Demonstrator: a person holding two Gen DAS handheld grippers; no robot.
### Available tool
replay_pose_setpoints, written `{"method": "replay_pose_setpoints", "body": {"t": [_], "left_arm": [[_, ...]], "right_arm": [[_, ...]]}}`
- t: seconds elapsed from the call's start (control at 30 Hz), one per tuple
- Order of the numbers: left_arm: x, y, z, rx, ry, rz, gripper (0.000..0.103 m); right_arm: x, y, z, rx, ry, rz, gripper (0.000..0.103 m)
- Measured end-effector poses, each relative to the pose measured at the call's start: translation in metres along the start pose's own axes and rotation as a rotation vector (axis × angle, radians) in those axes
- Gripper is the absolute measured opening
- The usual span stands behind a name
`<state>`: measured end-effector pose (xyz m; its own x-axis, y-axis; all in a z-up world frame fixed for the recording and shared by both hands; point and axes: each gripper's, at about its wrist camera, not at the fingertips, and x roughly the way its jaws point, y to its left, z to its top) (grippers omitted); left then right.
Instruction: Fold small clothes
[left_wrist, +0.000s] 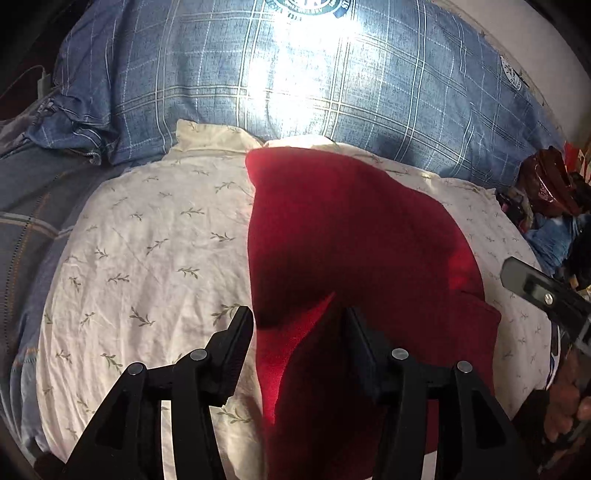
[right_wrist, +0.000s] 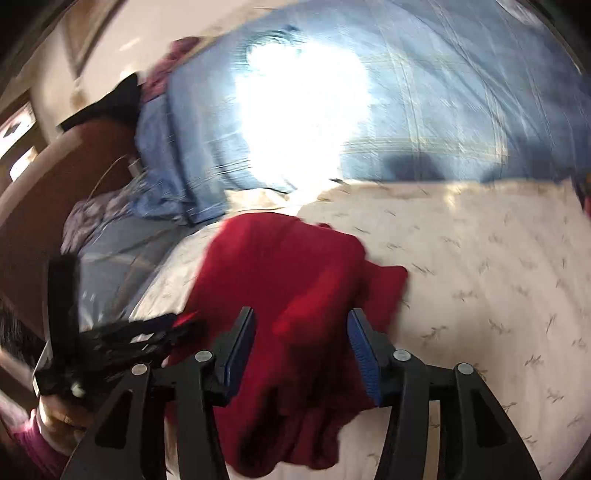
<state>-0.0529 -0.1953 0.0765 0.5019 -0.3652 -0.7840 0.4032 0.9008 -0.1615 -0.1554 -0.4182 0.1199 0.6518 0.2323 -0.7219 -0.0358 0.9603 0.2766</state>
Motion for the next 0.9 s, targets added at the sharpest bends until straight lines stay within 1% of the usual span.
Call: {"method": "replay_pose_setpoints", "body": {"t": [0.03, 0.07, 0.1, 0.17, 0.2, 0.23, 0.27, 0.3, 0.37, 0.43, 0.5, 0.57, 0.63, 0.73, 0.8, 0.87, 0.9], "left_arm": [[-0.006, -0.004, -0.003, 0.001, -0.02, 0.015, 0.058], [-0.009, -0.006, -0.005, 0.001, -0.038, 0.025, 0.064], [-0.014, -0.008, -0.011, 0.001, -0.055, 0.032, 0.066], [-0.02, -0.009, -0.02, 0.004, -0.071, 0.058, 0.068], [-0.022, -0.011, -0.025, 0.006, -0.075, 0.07, 0.069], [-0.025, -0.012, -0.028, 0.008, -0.08, 0.082, 0.069], [-0.027, -0.012, -0.03, 0.01, -0.088, 0.09, 0.069], [-0.03, -0.013, -0.032, 0.013, -0.097, 0.097, 0.069], [-0.034, -0.015, -0.033, 0.018, -0.113, 0.106, 0.069], [-0.042, -0.017, -0.035, 0.02, -0.135, 0.117, 0.069], [-0.051, -0.019, -0.039, 0.023, -0.163, 0.135, 0.069], [-0.061, -0.021, -0.042, 0.021, -0.189, 0.144, 0.069], [-0.07, -0.022, -0.045, 0.011, -0.207, 0.153, 0.069], [-0.083, -0.022, -0.05, 0.003, -0.24, 0.165, 0.069], [-0.089, -0.023, -0.054, 0.006, -0.257, 0.172, 0.069], [-0.094, -0.023, -0.057, 0.008, -0.262, 0.177, 0.069], [-0.096, -0.024, -0.058, 0.011, -0.261, 0.175, 0.069]], "right_arm": [[-0.003, 0.012, -0.004, -0.057, 0.004, 0.012, 0.047], [-0.002, 0.023, -0.007, -0.109, 0.009, 0.018, 0.041], [0.003, 0.032, -0.013, -0.154, 0.019, 0.005, 0.039], [0.018, 0.037, -0.027, -0.206, 0.065, -0.066, 0.034], [0.032, 0.033, -0.038, -0.209, 0.096, -0.13, 0.033], [0.041, 0.029, -0.042, -0.203, 0.111, -0.162, 0.034], [0.045, 0.023, -0.045, -0.194, 0.108, -0.173, 0.034], [0.045, 0.022, -0.045, -0.184, 0.088, -0.166, 0.034], [0.039, 0.021, -0.039, -0.149, 0.08, -0.14, 0.033], [0.028, 0.021, -0.034, -0.117, 0.065, -0.111, 0.037], [0.016, 0.025, -0.026, -0.099, 0.028, -0.119, 0.041], [0.005, 0.03, -0.023, -0.08, -0.014, -0.128, 0.058], [-0.002, 0.032, -0.021, -0.043, -0.043, -0.154, 0.064], [-0.005, 0.037, -0.021, -0.028, -0.055, -0.174, 0.064], [-0.006, 0.039, -0.022, -0.027, -0.06, -0.204, 0.065], [-0.007, 0.04, -0.023, -0.019, -0.064, -0.215, 0.07], [-0.01, 0.039, -0.025, -0.014, -0.067, -0.213, 0.071]]}}
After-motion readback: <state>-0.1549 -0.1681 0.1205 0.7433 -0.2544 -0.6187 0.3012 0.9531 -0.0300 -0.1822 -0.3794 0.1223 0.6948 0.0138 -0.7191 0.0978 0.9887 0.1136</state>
